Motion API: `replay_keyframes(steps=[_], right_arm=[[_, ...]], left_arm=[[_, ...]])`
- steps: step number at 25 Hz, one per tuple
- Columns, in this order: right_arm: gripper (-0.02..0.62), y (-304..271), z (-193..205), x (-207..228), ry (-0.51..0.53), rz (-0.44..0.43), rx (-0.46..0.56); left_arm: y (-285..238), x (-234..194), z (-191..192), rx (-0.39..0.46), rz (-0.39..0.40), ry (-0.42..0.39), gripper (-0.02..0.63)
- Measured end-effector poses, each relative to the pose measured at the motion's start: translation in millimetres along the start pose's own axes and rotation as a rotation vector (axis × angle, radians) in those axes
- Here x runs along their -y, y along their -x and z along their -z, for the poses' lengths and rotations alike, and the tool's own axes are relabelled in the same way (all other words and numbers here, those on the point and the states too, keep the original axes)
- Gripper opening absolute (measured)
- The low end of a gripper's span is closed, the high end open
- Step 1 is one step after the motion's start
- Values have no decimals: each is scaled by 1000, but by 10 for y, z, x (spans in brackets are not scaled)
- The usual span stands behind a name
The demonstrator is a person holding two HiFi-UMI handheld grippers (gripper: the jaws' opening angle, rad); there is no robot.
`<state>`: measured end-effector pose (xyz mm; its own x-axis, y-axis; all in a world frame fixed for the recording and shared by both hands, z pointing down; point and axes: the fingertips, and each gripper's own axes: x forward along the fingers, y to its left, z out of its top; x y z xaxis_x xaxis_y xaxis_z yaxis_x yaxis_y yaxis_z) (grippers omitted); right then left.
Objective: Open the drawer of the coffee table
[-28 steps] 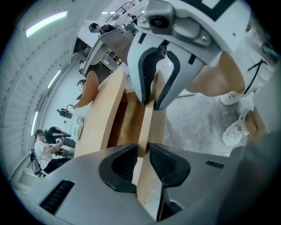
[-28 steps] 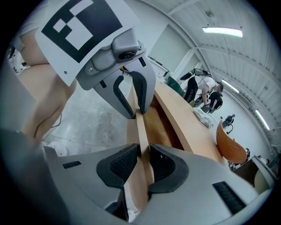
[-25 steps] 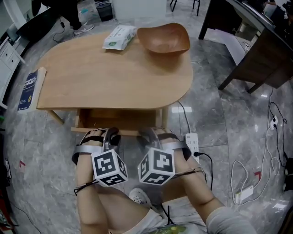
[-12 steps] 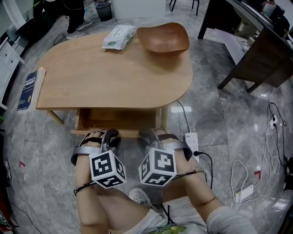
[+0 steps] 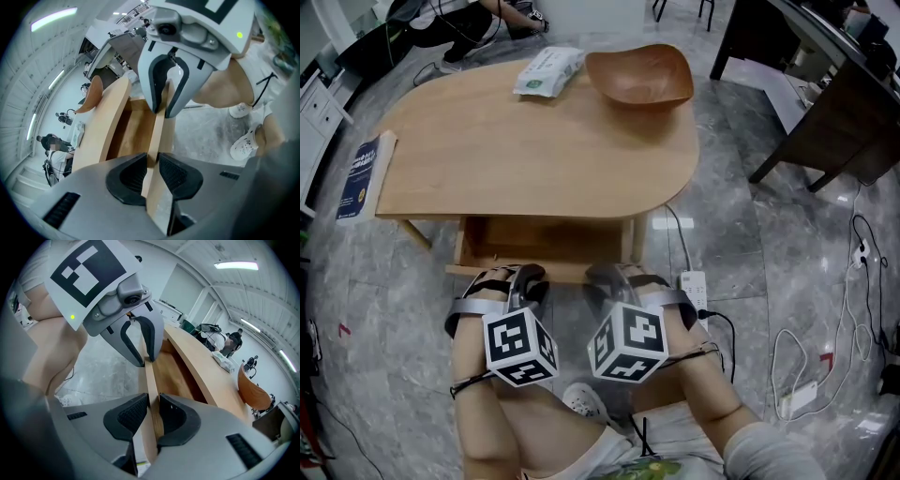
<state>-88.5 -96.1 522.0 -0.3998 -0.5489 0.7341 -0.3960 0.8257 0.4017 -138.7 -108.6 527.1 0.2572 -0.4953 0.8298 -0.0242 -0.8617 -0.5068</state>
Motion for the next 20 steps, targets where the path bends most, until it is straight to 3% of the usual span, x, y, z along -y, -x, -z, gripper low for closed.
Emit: replay_keyframes(steps=[20], right_arm=[[80, 56, -5, -151, 5, -94, 21]], left_arm=[[71, 124, 24, 34, 42, 26, 86]])
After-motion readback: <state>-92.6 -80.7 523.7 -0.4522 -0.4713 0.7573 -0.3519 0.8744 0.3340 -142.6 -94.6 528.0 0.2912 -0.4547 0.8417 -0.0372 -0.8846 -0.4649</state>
